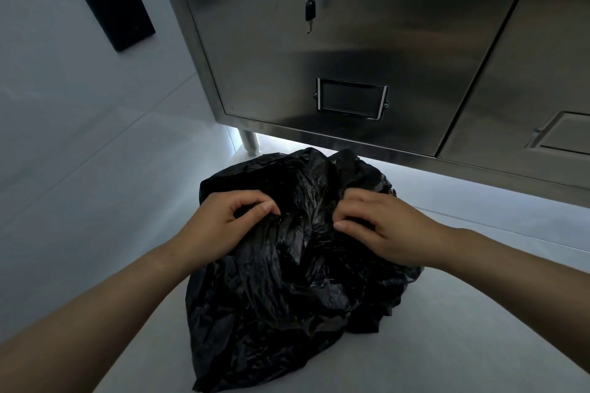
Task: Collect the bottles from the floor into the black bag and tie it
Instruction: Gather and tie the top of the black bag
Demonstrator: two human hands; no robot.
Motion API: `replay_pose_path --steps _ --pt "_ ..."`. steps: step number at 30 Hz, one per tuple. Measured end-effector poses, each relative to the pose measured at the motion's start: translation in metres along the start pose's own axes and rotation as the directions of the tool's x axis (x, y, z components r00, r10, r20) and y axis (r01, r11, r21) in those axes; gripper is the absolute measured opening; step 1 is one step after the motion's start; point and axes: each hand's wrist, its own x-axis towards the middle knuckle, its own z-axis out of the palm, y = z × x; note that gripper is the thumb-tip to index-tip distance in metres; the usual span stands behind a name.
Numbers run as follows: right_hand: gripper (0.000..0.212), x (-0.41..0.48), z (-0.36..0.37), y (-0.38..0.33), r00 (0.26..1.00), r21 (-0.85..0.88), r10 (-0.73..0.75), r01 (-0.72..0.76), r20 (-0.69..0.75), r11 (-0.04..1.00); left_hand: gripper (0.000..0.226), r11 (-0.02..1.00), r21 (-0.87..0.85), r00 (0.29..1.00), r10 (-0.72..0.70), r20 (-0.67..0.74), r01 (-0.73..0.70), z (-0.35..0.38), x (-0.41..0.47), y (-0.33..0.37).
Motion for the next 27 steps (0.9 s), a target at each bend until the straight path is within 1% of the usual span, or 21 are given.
replay_pose_path --steps 1,2,6,9,11,12,15,17,20,23,25,27 --pt "0.02 -0.003 0.0 0.003 1.0 -0.066 -0.016 0.015 -0.01 0.998 0.021 1.0 0.023 1.0 0.016 -0.014 -0.016 -0.001 -0.002 -0.001" --pt "0.021 -0.006 -0.001 0.005 0.999 -0.096 -0.028 0.026 -0.022 0.995 0.02 0.999 0.033 0.999 0.03 -0.032 -0.029 -0.001 -0.004 -0.001" --pt "0.022 -0.008 0.0 0.006 0.995 -0.118 -0.087 0.082 -0.045 0.99 0.017 0.999 0.006 0.997 0.038 -0.072 -0.038 -0.002 -0.006 -0.004" --pt "0.023 -0.009 -0.001 0.011 0.994 -0.111 -0.1 0.094 -0.047 0.989 0.015 0.999 -0.011 0.992 -0.034 -0.12 0.033 -0.007 -0.008 -0.013" --pt "0.022 -0.014 -0.005 0.018 0.996 -0.115 -0.064 0.057 -0.056 0.992 0.018 0.994 -0.031 0.983 -0.108 -0.147 0.104 -0.013 -0.009 -0.02" --pt "0.021 -0.015 -0.007 0.02 0.997 -0.113 -0.041 0.033 -0.068 0.993 0.019 0.993 -0.03 0.981 -0.121 -0.151 0.118 -0.016 -0.009 -0.022" --pt "0.02 -0.012 -0.009 0.018 0.995 -0.105 -0.035 0.025 -0.096 0.994 0.02 0.99 -0.049 0.986 -0.138 -0.097 0.134 -0.019 -0.008 -0.025" --pt "0.021 -0.008 -0.008 0.013 0.996 -0.099 -0.04 0.031 -0.086 0.995 0.023 0.989 -0.05 0.988 -0.139 -0.066 0.136 -0.02 -0.009 -0.026" --pt "0.025 -0.007 -0.008 0.011 0.998 -0.16 -0.047 0.041 -0.036 0.986 0.024 0.995 0.022 0.995 -0.093 -0.043 0.094 -0.024 -0.01 -0.028" --pt "0.033 -0.007 -0.007 0.014 1.0 -0.219 -0.01 0.012 0.008 0.976 0.025 0.994 0.093 0.998 -0.062 -0.005 0.062 -0.026 -0.011 -0.026" --pt "0.041 -0.006 -0.007 0.016 1.0 -0.255 0.018 -0.012 0.021 0.967 0.021 0.99 0.132 0.999 -0.042 0.015 0.04 -0.026 -0.01 -0.024" --pt "0.046 -0.005 -0.008 0.019 0.999 -0.282 0.031 -0.022 0.028 0.959 0.016 0.977 0.211 0.999 -0.006 0.034 -0.001 -0.026 -0.008 -0.024"
